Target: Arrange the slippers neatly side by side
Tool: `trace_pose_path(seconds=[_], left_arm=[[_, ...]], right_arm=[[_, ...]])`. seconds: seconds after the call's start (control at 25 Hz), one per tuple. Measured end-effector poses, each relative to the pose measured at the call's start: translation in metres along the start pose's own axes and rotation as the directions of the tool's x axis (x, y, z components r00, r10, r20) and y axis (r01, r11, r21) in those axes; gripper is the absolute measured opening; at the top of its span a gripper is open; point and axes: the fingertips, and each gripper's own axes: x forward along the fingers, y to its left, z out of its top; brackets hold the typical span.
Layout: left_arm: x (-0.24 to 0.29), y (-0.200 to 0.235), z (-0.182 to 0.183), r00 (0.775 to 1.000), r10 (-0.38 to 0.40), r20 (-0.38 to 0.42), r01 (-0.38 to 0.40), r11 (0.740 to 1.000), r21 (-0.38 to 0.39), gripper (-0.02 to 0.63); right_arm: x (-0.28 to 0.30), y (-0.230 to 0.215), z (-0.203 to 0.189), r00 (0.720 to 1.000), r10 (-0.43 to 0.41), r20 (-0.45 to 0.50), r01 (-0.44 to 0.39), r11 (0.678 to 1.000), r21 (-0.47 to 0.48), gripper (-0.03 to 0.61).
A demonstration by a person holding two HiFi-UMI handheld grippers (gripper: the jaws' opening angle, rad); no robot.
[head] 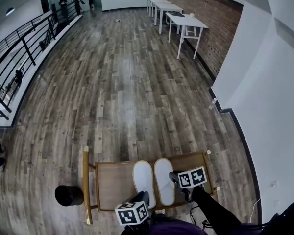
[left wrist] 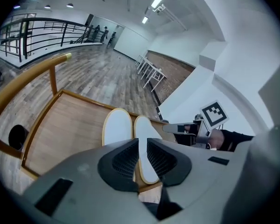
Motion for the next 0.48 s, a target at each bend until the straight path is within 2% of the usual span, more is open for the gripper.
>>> trace_pose_path(seconds=[0.2, 0.36, 0.48], left_arm=[[-0.014, 0.011, -0.005, 0.998, 0.061, 0.023, -0.061, 0.998, 0.004, 0.011], [-0.026, 0.019, -0.002, 0.997, 0.069, 0.046, -0.069, 0.998, -0.014, 0.002], [-0.030, 0.027, -0.003, 0.995, 0.088, 0.057, -0.086, 0.996, -0.036, 0.000]], right_arm=[[0.026, -0.015, -0.008, 0.991, -0.036, -0.128, 0.033, 0.999, -0.022, 0.071], [0.040, -0.016, -0.014, 0.984, -0.035, -0.173, 0.035, 0.999, -0.007, 0.071], [0.047, -0.020, -0.021, 0.973, -0.081, -0.215, 0.077, 0.997, -0.027, 0.069]])
